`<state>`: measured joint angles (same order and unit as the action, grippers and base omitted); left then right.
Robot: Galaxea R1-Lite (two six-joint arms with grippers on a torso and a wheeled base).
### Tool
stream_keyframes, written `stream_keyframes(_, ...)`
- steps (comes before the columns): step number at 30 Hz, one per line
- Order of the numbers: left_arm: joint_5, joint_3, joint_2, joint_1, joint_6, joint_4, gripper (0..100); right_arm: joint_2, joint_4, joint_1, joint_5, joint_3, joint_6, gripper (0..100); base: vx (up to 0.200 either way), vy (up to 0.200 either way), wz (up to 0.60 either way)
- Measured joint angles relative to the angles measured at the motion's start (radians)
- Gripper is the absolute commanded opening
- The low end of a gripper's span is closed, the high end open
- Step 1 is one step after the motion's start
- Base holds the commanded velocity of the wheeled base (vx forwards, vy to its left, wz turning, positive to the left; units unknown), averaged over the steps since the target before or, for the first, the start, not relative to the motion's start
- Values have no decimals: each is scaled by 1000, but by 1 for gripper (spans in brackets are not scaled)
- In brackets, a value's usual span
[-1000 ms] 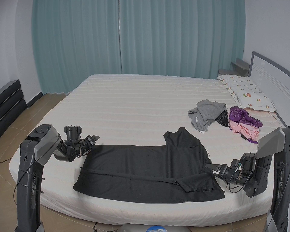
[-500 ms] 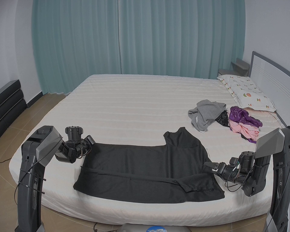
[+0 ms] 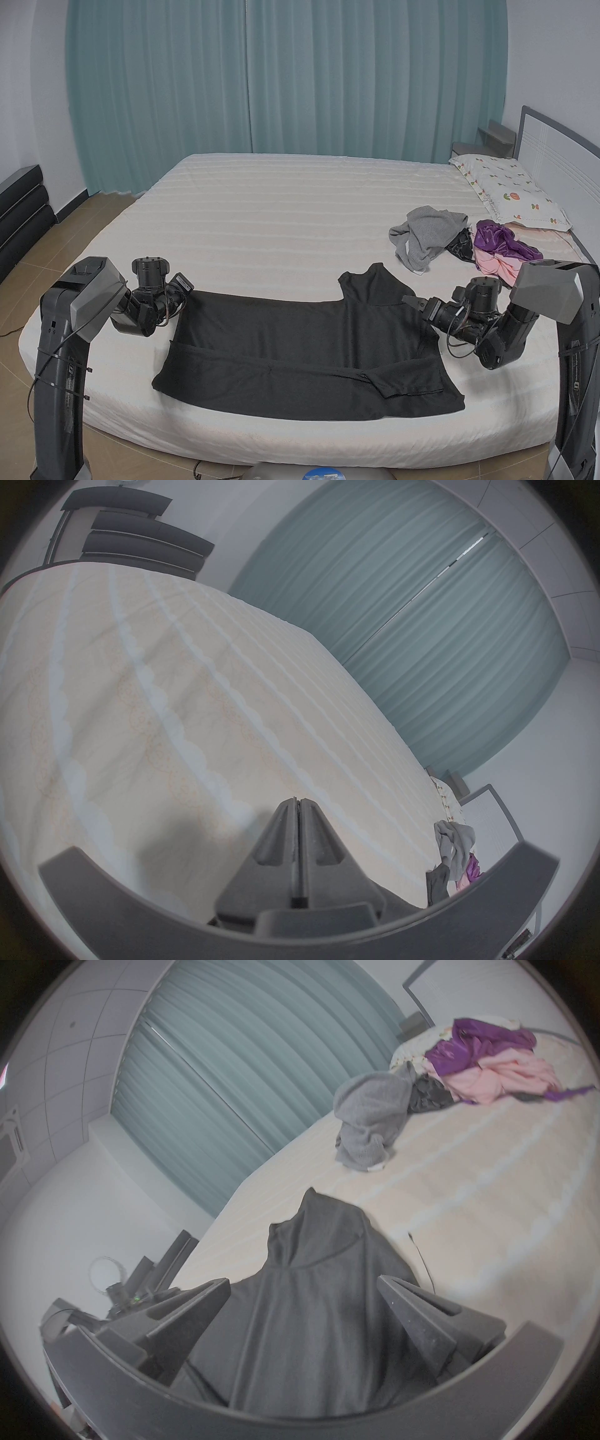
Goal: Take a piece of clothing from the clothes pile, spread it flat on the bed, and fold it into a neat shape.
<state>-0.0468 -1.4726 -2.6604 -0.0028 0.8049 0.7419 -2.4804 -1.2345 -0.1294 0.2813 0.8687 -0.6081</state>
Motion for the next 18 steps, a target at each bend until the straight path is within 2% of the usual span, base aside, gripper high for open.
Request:
stream_keyframes(9,5,35,26,0,8,6,0,-73,316,-24,-129,365,62,100,0,0,0)
stream_keyframes(18,8,71,39,0,9,40,0,-193,518,-27,-218,641,127,100,0,0,0)
